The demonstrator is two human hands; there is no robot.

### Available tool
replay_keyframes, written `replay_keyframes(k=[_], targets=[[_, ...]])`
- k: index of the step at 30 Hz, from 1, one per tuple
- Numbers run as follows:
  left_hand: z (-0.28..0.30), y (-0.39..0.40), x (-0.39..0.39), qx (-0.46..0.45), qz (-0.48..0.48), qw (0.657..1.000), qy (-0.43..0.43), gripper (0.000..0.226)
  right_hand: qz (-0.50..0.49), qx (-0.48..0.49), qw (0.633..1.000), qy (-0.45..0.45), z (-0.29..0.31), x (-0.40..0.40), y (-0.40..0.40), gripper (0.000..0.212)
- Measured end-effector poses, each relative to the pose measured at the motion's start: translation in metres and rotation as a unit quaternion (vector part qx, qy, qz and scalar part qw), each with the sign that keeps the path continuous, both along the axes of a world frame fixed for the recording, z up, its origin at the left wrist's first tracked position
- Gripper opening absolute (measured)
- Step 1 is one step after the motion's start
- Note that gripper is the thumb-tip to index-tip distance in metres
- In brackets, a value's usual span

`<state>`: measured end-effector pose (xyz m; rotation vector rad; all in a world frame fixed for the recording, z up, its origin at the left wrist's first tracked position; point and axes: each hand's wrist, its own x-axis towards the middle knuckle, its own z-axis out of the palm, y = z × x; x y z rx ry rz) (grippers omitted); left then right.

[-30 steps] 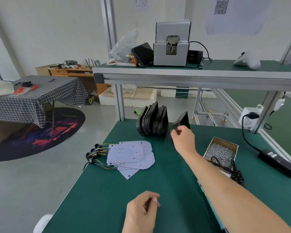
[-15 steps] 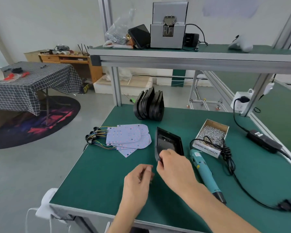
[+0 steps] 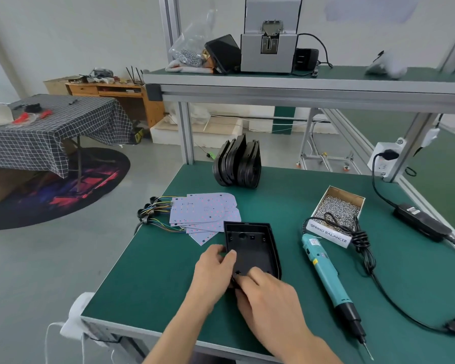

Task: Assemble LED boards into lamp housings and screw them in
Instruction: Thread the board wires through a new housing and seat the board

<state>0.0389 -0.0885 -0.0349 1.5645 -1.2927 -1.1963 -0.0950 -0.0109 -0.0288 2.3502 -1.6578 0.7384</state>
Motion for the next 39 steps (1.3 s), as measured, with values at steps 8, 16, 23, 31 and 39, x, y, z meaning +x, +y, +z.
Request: replay_keyframes(k=[8, 16, 23, 31, 39], targets=[[-0.004, -0.001, 0.005, -0.052, -0.061, 0.991, -0.111, 0.026, -0.211, 0.065, 0.928, -0.300, -0.009, -0.028, -0.015, 0.048], [0.018, -0.020, 0.029, -0.089, 0.041, 0.971, -0.217, 0.048, -0.253, 0.170, 0.856, -0.417, -0.019, -0.042, -0.018, 0.059], [0.023, -0.122, 0.090, -0.025, 0.166, 0.942, -0.290, 0.033, -0.254, 0.128, 0.847, -0.449, -0.019, -0.035, -0.014, 0.042], [0.013, -0.145, 0.102, 0.018, 0.184, 0.935, -0.302, 0.024, -0.260, 0.089, 0.849, -0.452, -0.021, -0.030, -0.016, 0.038], [0.006, -0.133, 0.113, -0.033, 0.216, 0.937, -0.272, 0.033, -0.257, 0.081, 0.850, -0.453, -0.018, -0.028, -0.012, 0.035]])
